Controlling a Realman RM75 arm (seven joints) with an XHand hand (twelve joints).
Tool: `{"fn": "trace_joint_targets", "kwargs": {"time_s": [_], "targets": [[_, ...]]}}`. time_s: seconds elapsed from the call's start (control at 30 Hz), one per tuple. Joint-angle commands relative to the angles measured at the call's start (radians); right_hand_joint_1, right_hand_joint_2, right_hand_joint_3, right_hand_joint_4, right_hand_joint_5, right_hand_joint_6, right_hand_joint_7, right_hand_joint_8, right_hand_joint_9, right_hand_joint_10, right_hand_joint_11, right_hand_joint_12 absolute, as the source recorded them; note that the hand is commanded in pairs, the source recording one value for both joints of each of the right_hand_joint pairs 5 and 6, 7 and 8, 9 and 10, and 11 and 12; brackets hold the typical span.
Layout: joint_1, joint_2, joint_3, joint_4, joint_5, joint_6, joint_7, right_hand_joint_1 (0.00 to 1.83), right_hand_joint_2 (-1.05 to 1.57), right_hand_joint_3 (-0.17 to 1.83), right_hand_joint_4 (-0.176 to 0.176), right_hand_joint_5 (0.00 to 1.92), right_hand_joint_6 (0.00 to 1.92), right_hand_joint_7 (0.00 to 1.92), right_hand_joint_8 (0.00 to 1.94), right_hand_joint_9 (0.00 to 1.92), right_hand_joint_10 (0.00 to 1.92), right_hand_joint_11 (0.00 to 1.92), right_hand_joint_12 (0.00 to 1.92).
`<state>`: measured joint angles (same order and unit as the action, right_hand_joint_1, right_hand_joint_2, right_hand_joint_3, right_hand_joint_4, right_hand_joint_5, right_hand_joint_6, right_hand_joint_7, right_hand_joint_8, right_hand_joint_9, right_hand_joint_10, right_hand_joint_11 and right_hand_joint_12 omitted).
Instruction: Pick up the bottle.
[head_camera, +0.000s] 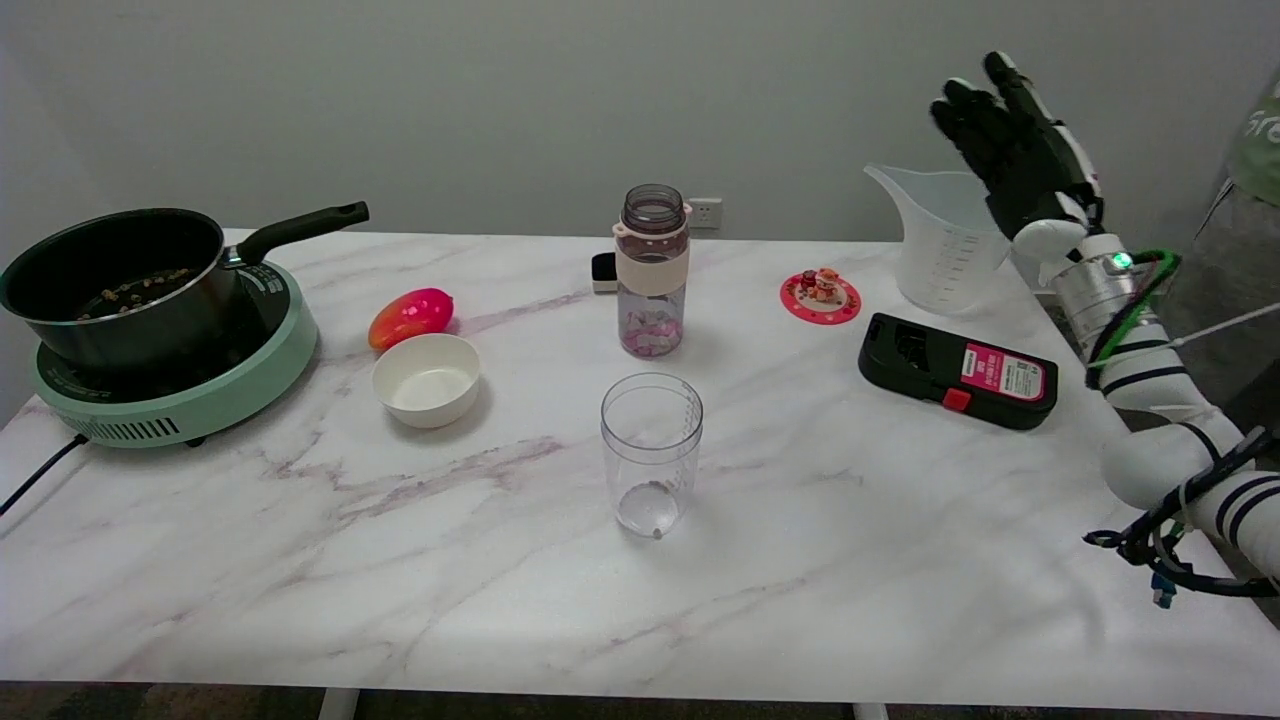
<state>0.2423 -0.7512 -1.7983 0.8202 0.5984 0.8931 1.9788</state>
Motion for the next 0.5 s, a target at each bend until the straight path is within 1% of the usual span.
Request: {"fn": "trace_joint_targets", "kwargs": {"time_s": [0.03, 0.13, 0.23, 0.33, 0.43, 0.5], "targets": [[0.103, -0.056, -0.125, 0.125, -0.160, -0.133, 0.052, 1.26, -0.88, 1.16, 0.000, 0.09, 0.09, 0.40, 0.40, 0.44, 0.44, 0.31, 0.31], [0.125, -0.067, -0.143, 0.127, -0.166, -0.174, 0.039, 1.26, -0.82, 1.19, 0.000, 0.10, 0.10, 0.42, 0.42, 0.44, 0.44, 0.34, 0.34], [0.150, -0.077, -0.177, 0.096, -0.160, -0.185, 0.039, 1.26, -0.75, 1.18, 0.000, 0.12, 0.12, 0.51, 0.51, 0.44, 0.44, 0.35, 0.35], [0.167, -0.081, -0.184, 0.060, -0.159, -0.189, 0.048, 1.26, -0.72, 1.18, 0.000, 0.13, 0.13, 0.54, 0.54, 0.44, 0.44, 0.35, 0.35], [0.200, -0.084, -0.213, 0.022, -0.195, -0.217, 0.040, 1.25, -0.78, 1.23, 0.000, 0.12, 0.12, 0.53, 0.53, 0.43, 0.43, 0.32, 0.32], [0.234, -0.093, -0.231, -0.008, -0.259, -0.257, 0.019, 1.25, -0.80, 1.22, 0.000, 0.12, 0.12, 0.52, 0.52, 0.43, 0.43, 0.32, 0.32]]}}
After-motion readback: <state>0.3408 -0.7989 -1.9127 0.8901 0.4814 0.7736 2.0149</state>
